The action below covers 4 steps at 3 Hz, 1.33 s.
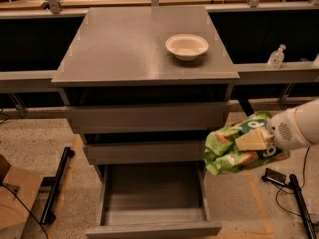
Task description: Pick green rice chip bag from bottom drawer and place on counter
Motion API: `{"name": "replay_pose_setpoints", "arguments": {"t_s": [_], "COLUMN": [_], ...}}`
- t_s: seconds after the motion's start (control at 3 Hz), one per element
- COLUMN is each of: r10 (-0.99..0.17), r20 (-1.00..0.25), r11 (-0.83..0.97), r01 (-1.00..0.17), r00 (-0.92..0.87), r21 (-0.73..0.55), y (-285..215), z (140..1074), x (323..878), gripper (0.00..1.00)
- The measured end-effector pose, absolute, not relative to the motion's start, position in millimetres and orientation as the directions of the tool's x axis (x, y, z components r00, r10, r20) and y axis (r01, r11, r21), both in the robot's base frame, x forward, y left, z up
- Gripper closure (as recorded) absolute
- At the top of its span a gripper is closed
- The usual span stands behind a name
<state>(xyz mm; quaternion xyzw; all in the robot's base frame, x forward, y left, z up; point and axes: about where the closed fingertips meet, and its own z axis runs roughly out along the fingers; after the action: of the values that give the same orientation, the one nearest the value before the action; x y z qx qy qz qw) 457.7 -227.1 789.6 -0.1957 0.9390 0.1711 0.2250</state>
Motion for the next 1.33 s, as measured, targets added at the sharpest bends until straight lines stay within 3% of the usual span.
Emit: {"name": "replay_pose_setpoints", "arguments": {"t_s": [0.33,0.67,1.33], "r10": [-0.292,-0.291,-0.425], "r20": [-0.688,-0.661,-0.75], "r11": [0.869,0.869,0.766], "r01": [-0.484,-0.48,-0.643], "r00": [-0.664,-0.692,-0.506], "r21": [0.098,0.122,0.0], "y": [-244.2,-241.3,-180.6], "z": [933.4,920.5,988.6], "x": [502.5,500.1,547.7], "gripper": [1.0,1.0,1.0]}}
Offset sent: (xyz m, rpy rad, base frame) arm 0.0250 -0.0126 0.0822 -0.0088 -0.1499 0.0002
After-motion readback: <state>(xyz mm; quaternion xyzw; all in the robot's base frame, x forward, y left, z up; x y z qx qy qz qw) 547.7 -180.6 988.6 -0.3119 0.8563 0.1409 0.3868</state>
